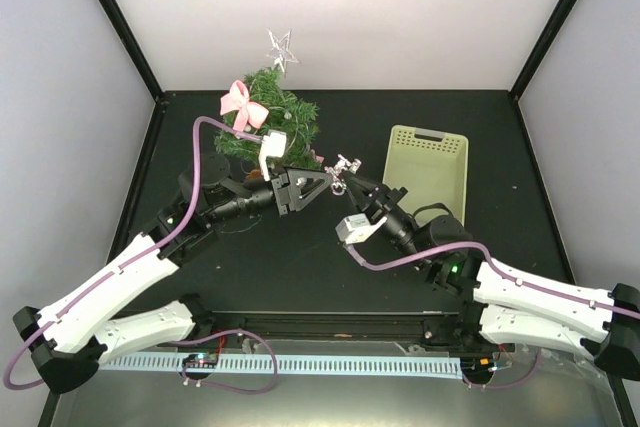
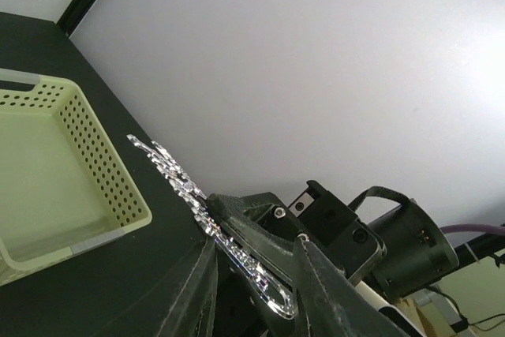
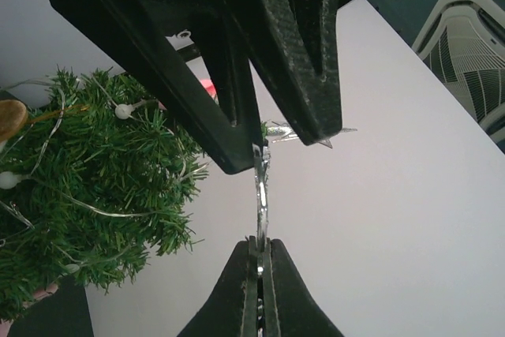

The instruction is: Decorate the small christmas tree

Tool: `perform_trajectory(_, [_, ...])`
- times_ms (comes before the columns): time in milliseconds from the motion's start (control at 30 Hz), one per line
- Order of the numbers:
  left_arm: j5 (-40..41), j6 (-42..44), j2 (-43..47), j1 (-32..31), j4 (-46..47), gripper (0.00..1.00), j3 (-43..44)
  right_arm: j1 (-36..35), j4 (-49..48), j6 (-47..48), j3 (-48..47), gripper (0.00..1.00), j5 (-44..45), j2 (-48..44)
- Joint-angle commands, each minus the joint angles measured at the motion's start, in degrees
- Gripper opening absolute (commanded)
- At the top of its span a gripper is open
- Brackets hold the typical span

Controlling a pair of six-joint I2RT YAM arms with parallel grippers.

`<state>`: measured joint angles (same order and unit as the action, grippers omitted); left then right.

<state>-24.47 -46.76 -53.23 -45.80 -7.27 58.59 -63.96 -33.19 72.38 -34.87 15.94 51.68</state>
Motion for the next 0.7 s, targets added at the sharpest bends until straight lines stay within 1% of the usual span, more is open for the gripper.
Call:
perform_trajectory(0, [-0.9,-0.9,-0.31,0.53,1.61,0.27,-0.44,-1.08,-4.21,2.96,0.8,0.01,3.0,0.64])
perform_trajectory(67, [-0.81,-0.73,-0.78,0.52,1.04,0.27,-0.49,-1.3,-4.47,3.22,0.98,0.01,3.23,0.96])
perform_trajectory(100, [-0.92,-0.59,-0.94,0.54,0.94,0.24,-0.68,-1.38,-4.41,3.24,1.03,0.01,3.14,1.02])
perform_trajectory(200, [-1.47,-0.42,-1.0,0.7,2.32,0.12,-1.54,-1.51,-4.43,3.27,1.56,0.01,3.07,1.16])
perform_trajectory(333, [-1.42,1.38,-1.12,1.18,1.96,0.02,-2.11,-1.51,-4.37,3.55,2.29,0.01,3.31,1.48])
perform_trajectory(467, [-3.97,3.51,-1.34,1.65,3.33,0.02,-2.84,-1.54,-3.89,3.07,3.02,0.02,3.64,1.67])
perform_trajectory(500, [-4.49,3.75,-1.47,1.73,3.47,0.02,-2.93,-1.54,-3.49,2.77,3.12,0.04,3.54,1.71])
perform_trajectory(667, [-5.45,5.71,-1.29,2.41,4.41,0.02,-3.25,-1.54,-2.92,-0.08,4.24,0.24,3.67,1.46])
